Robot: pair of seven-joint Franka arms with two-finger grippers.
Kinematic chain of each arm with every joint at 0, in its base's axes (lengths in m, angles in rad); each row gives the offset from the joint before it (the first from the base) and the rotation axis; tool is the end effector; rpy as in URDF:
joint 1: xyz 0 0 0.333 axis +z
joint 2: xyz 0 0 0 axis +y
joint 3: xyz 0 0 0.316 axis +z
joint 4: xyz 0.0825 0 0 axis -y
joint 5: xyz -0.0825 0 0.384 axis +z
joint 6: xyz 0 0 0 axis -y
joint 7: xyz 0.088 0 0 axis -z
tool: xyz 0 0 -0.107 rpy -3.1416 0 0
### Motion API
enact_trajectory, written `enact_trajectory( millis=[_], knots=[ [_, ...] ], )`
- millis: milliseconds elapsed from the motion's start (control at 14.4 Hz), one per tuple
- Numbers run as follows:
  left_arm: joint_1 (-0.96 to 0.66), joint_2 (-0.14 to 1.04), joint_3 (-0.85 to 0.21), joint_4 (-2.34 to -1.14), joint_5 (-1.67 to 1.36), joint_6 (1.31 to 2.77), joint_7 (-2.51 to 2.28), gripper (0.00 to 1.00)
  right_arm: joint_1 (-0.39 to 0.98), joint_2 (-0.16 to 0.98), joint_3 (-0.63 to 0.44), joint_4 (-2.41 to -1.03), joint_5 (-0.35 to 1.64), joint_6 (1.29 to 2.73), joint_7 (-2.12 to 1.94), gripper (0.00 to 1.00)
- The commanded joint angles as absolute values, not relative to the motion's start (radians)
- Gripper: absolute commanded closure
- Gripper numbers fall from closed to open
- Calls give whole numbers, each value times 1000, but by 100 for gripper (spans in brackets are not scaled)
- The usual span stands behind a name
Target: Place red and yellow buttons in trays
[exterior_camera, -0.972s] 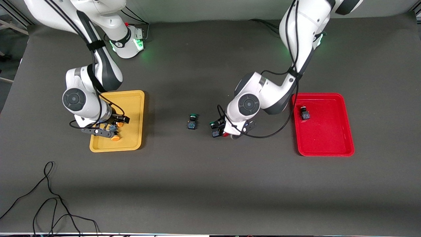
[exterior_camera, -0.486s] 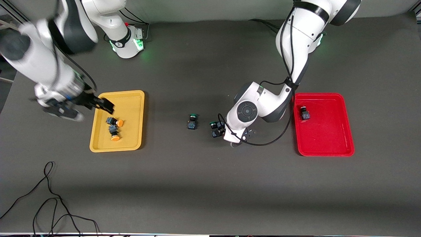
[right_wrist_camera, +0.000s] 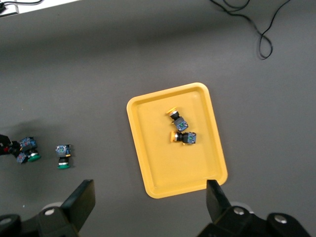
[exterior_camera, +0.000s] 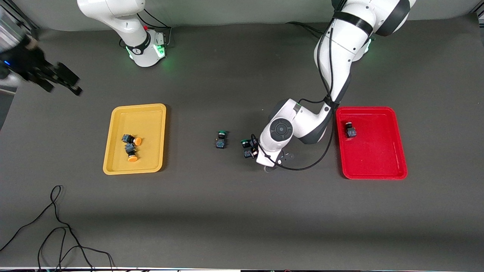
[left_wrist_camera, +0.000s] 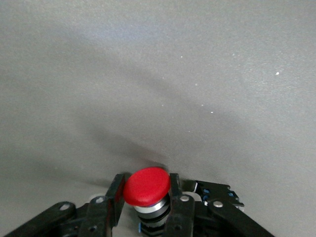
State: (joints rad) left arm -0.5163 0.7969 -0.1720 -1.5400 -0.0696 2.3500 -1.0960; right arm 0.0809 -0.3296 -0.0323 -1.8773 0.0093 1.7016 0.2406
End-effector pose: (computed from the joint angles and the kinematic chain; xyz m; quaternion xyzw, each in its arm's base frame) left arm 0.5580 -0.4363 0.1887 0.9642 0.2506 -0.0601 0.0625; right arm 0.4607 0.0207 0.6577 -0.9924 0.0954 -0.0746 0.0209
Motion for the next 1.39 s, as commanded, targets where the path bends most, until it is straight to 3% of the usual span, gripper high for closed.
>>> enact_trajectory(
  millis=[0,208,347,486,625,833,1319],
  knots=[
    [-512,772,-170,-1508,-58,2292,-1117,100,63,-353,-38,-1865,34,1655,164,0],
    [-441,720,-172,-1407,-55,1985,-1039,100,60,-341,-40,-1850,34,1644,144,0],
    [-375,651,-164,-1416,-57,1811,-804,100,61,-345,-25,-1841,23,1634,143,0],
    [-261,586,-163,-1472,-54,1728,-569,100,61,-351,-26,-1842,25,1612,143,0],
    [-186,548,-132,-1534,-31,1717,-403,100,61,-357,-32,-1844,26,1600,138,0],
    [-184,563,-2,-1572,44,1750,-143,100,63,-350,-34,-1839,26,1585,137,0],
    [-181,604,190,-1715,101,2006,259,98,64,-334,-26,-1838,20,1600,135,0]
  ],
)
